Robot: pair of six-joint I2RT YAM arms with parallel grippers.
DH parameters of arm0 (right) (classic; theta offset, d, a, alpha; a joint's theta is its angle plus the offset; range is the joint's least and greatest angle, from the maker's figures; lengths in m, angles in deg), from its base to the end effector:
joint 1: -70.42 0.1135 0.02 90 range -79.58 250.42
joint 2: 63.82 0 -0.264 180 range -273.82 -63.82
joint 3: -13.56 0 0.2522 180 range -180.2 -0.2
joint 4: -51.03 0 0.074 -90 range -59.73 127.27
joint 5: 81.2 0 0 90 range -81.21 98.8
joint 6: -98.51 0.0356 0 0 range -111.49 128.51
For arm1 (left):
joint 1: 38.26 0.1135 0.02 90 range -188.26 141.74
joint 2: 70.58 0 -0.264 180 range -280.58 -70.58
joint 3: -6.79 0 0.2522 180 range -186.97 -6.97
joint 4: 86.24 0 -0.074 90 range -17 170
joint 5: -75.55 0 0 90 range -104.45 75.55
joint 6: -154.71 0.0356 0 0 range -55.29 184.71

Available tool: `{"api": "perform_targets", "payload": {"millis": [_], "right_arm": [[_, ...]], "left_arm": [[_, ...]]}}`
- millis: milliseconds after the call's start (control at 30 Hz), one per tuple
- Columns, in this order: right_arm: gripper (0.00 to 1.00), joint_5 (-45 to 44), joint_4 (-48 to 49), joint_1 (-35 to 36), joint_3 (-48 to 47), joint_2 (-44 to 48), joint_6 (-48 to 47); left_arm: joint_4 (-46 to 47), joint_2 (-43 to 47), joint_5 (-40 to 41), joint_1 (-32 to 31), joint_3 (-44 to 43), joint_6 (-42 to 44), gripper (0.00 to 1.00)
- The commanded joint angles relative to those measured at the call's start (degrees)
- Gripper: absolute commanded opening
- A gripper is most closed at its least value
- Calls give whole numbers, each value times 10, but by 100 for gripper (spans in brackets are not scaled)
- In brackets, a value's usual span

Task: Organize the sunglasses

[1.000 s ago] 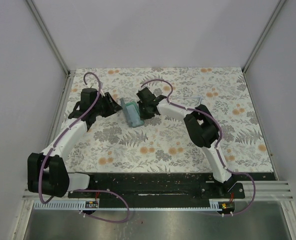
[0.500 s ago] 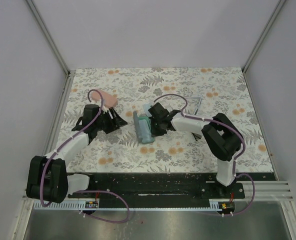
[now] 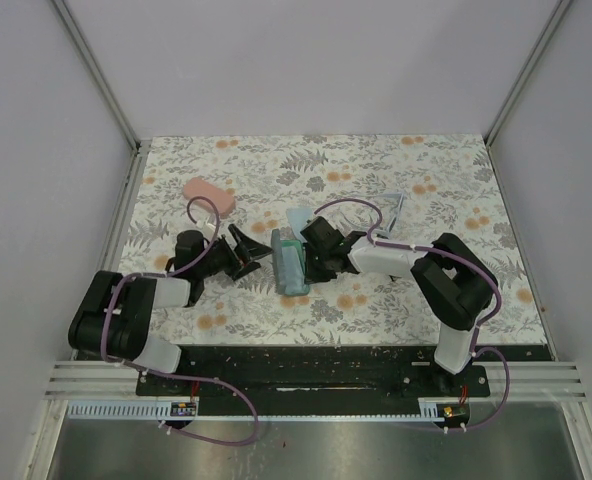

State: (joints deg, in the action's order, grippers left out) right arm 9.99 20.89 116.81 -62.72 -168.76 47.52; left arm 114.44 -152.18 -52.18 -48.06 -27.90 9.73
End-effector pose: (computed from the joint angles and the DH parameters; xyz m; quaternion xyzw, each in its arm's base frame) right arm 0.2520 0.2656 0.1539 -0.0648 0.9609 0.1897 0.1908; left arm 0.2381 -0.0632 0.1453 -0.1510 0.8075 -0.4996 0.2750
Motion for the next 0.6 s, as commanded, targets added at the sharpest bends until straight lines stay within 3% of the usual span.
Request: {"api": "perform_targets", "payload": {"millis": [0,300,567], "right_arm": [[1,7,9,5,6,30,13],[1,11,6,6,-8,21,14],[1,12,4,9,-16,17,14]], "left_arm": [[234,-64,-48,-12,10,-82,99],[263,-133,-57,-26,-17,-78,99],[271,-188,-60,-31,-38,-75,84]]}}
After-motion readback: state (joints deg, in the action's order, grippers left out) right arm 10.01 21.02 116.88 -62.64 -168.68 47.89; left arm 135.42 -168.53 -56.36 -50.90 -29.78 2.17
